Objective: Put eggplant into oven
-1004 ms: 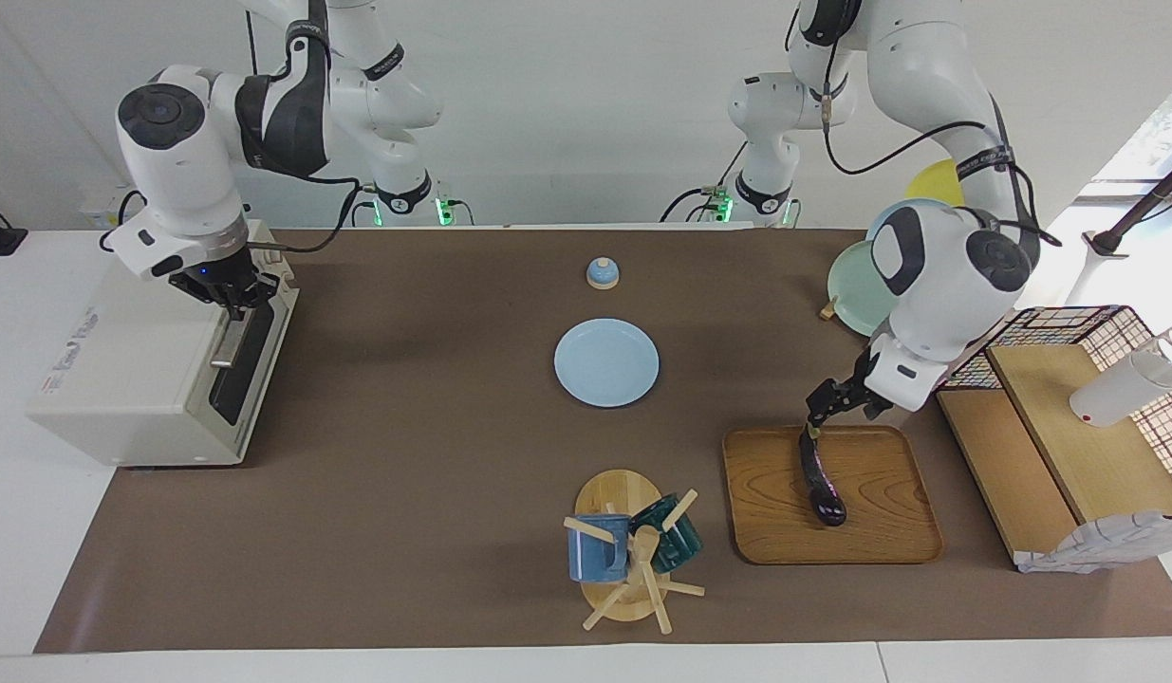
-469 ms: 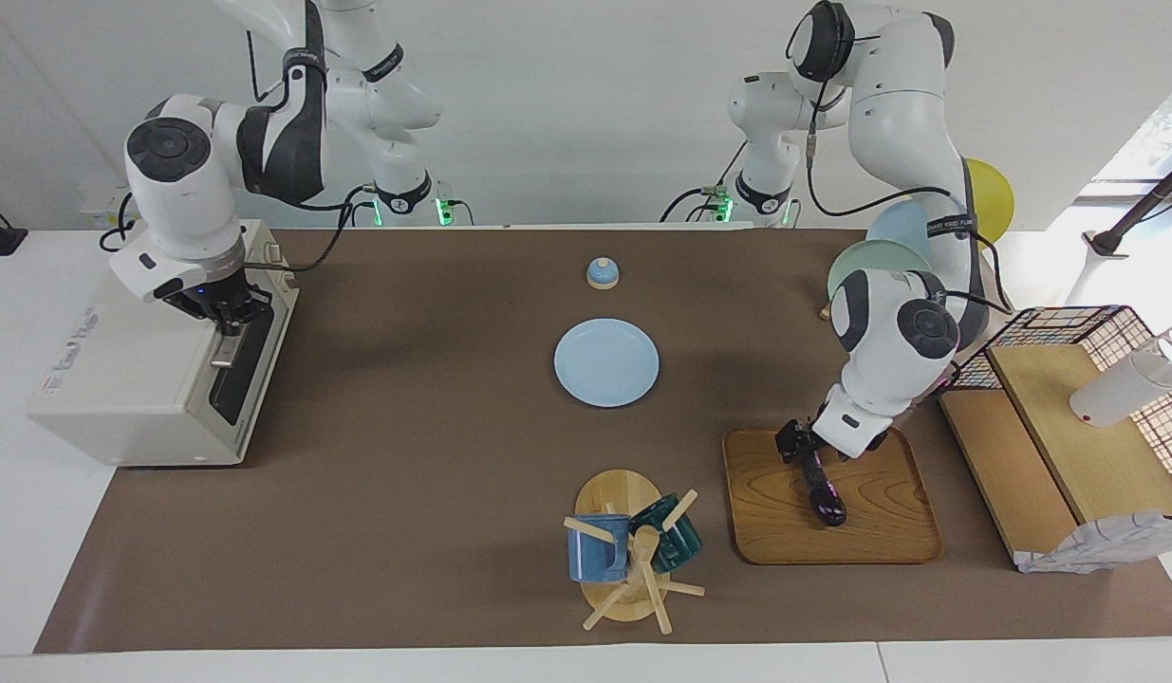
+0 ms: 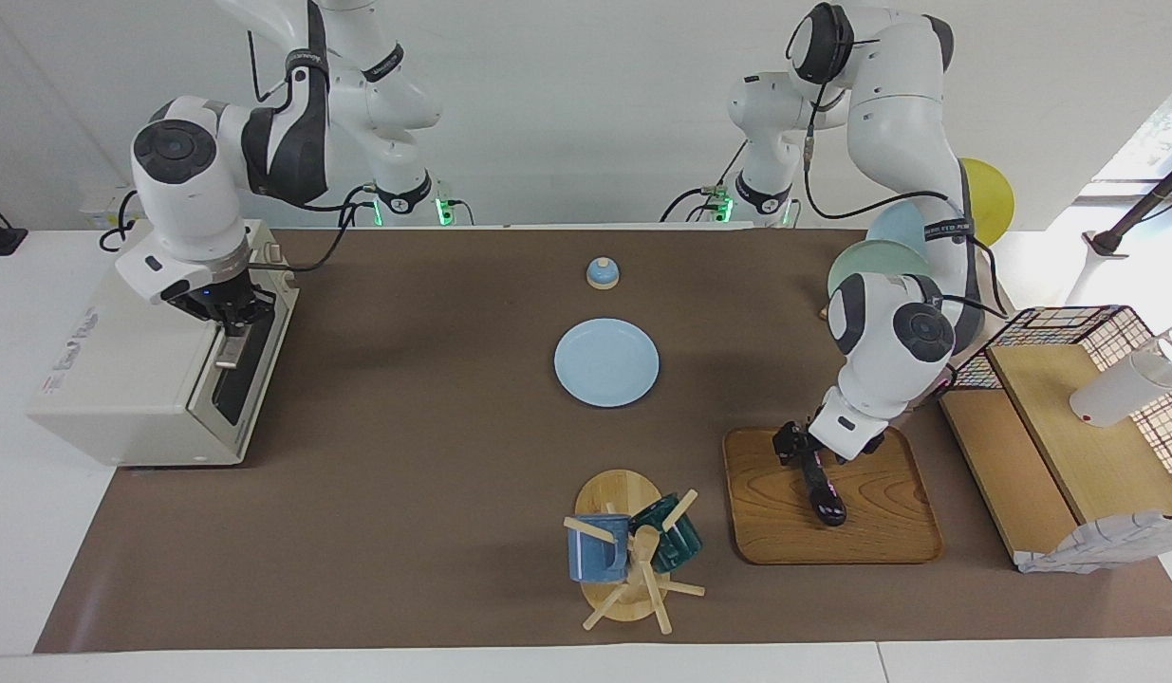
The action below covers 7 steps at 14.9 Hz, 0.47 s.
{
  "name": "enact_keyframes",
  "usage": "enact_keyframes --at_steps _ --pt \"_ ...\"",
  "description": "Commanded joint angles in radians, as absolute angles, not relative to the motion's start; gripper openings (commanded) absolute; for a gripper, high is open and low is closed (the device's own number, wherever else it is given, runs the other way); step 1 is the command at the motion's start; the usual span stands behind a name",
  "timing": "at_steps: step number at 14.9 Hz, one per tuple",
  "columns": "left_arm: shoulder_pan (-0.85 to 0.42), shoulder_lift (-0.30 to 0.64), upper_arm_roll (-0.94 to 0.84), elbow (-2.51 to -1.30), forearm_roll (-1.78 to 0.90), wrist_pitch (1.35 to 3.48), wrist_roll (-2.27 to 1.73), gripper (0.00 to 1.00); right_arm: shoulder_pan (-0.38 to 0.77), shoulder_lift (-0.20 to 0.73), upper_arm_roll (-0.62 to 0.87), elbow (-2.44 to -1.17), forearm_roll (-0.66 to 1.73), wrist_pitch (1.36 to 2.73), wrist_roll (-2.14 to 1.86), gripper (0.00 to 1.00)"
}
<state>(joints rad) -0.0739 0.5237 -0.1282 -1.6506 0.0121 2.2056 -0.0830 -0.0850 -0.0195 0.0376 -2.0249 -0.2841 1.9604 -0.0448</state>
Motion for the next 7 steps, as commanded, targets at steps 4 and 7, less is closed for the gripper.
enact_keyframes --at_steps 4,7 --pt "-0.078 0.522 -0.124 -1.666 0.032 2.226 -0.061 0.72 -0.086 0.052 0.037 -2.161 -0.224 2.238 -0.040 0.00" --pt "-0.075 0.519 -0.124 -1.677 0.031 2.235 -0.051 0.71 -0.071 0.054 0.037 -2.204 -0.224 2.307 -0.017 0.00"
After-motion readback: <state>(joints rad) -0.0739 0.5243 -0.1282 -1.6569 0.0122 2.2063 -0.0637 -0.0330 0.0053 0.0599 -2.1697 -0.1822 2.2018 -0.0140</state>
